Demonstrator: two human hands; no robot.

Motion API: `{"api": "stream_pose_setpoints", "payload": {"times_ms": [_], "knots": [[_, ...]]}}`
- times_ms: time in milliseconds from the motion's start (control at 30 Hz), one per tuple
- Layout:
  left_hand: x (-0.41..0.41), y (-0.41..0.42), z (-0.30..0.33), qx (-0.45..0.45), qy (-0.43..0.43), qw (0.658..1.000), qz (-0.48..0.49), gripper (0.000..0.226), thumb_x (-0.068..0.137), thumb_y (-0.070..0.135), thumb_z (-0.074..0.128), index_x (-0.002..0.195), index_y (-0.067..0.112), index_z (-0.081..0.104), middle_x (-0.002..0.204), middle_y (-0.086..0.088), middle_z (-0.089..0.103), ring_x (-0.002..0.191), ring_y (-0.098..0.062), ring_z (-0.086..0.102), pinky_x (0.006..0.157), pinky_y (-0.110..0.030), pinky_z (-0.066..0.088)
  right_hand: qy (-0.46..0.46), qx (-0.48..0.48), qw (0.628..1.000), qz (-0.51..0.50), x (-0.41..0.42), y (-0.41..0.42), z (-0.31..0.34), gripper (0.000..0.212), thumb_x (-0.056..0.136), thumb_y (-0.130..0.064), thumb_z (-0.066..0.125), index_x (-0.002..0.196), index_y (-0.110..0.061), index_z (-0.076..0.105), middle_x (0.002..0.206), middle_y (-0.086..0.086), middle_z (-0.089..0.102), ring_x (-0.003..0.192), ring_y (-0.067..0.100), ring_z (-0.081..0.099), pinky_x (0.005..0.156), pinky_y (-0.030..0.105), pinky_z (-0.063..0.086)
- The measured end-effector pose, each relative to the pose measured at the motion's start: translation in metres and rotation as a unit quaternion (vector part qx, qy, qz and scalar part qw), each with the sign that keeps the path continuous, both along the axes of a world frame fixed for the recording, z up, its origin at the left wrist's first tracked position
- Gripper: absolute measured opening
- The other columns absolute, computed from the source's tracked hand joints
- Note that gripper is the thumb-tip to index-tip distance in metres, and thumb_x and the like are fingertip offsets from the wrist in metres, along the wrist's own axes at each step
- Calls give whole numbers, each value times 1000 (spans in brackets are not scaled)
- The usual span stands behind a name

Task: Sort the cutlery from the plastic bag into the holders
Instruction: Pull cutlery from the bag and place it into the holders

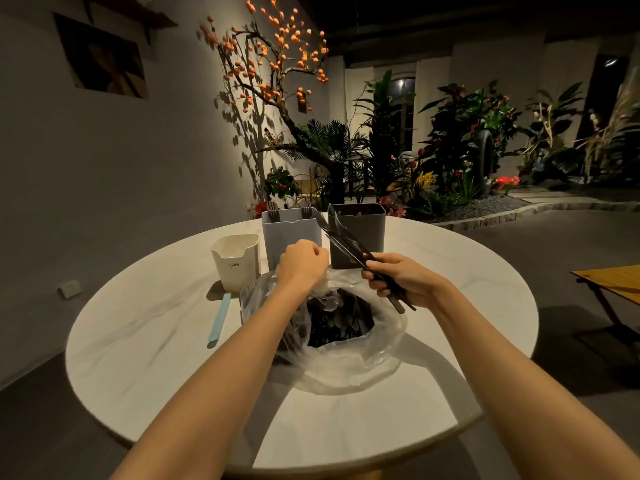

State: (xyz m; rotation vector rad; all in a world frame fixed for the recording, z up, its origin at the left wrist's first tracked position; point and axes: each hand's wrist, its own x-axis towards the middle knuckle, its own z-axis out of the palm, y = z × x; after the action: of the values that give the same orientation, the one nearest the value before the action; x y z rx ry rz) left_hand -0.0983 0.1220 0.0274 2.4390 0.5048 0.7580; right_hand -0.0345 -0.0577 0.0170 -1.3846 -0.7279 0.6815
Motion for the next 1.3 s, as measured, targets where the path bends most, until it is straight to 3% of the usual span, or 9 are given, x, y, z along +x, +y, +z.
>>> {"api": "stream_pose_setpoints", "payload": {"times_ms": [100, 233, 433, 567, 733, 833, 1000, 1167, 1300], "knots": [[15, 4, -3, -85, -36, 994, -59, 37, 98, 26, 44, 84, 2, 69, 76, -9, 68, 78, -27, 65, 73, -36, 50, 6, 8, 1000, -7, 11, 7, 1, 20, 104, -9, 33, 109, -6, 52, 73, 5, 50, 52, 7, 42, 44, 16, 38], [29, 2, -5, -263, -83, 945, -174, 31, 99, 35, 49, 90, 10, 64, 85, -3, 68, 84, -20, 66, 74, -35, 53, 12, 20, 1000, 19, 27, 18, 0, 24, 104, -10, 35, 118, -5, 53, 72, 3, 50, 53, 8, 42, 45, 15, 38], [45, 7, -11, -347, -82, 909, -213, 29, 99, 33, 51, 96, 9, 67, 98, -14, 73, 96, -28, 69, 90, -46, 55, -27, -30, 998, 51, 48, 28, 15, 21, 104, -13, 36, 104, -4, 55, 73, 4, 50, 53, 7, 43, 46, 16, 38], [46, 5, -12, -421, -58, 866, -262, 40, 105, 24, 34, 100, 2, 67, 82, -11, 74, 78, -20, 72, 72, -29, 58, -36, -62, 994, 77, 57, 30, 21, 20, 103, -14, 36, 103, -4, 54, 71, 3, 50, 52, 7, 42, 45, 15, 37], [51, 4, -17, -447, -67, 855, -254, 45, 104, 32, 37, 98, -1, 68, 83, -15, 71, 71, -22, 69, 74, -34, 59, -70, -61, 994, 55, 54, 41, 8, 19, 104, -15, 37, 102, -5, 52, 69, 1, 49, 52, 7, 40, 46, 15, 35], [50, 4, -22, -480, -80, 847, -216, 41, 102, 30, 44, 87, 1, 68, 73, -13, 70, 61, -22, 68, 62, -31, 58, -91, -65, 992, 58, 48, 48, 0, 18, 104, -16, 37, 104, -5, 51, 70, 1, 48, 52, 6, 39, 46, 15, 34], [48, 8, -29, -484, -89, 851, -181, 34, 102, 26, 46, 90, 6, 71, 88, -16, 73, 85, -30, 70, 86, -45, 56, -160, -80, 984, -7, 31, 54, -7, 23, 104, -23, 39, 96, -7, 54, 68, 0, 50, 49, 3, 44, 45, 15, 35], [40, 8, -31, -478, -74, 848, -218, 40, 102, 29, 44, 105, -1, 70, 99, -18, 73, 94, -29, 71, 82, -38, 57, -188, -62, 980, -33, 22, 54, -10, 21, 101, -26, 45, 94, -10, 57, 63, -8, 55, 49, -3, 51, 48, 10, 39], [36, 7, -29, -484, -74, 844, -219, 41, 102, 33, 44, 101, 3, 71, 98, -17, 73, 90, -28, 71, 79, -35, 58, -167, -56, 984, -32, 22, 53, -12, 20, 101, -23, 46, 91, -10, 56, 59, -10, 58, 54, 0, 54, 53, 10, 43]]}}
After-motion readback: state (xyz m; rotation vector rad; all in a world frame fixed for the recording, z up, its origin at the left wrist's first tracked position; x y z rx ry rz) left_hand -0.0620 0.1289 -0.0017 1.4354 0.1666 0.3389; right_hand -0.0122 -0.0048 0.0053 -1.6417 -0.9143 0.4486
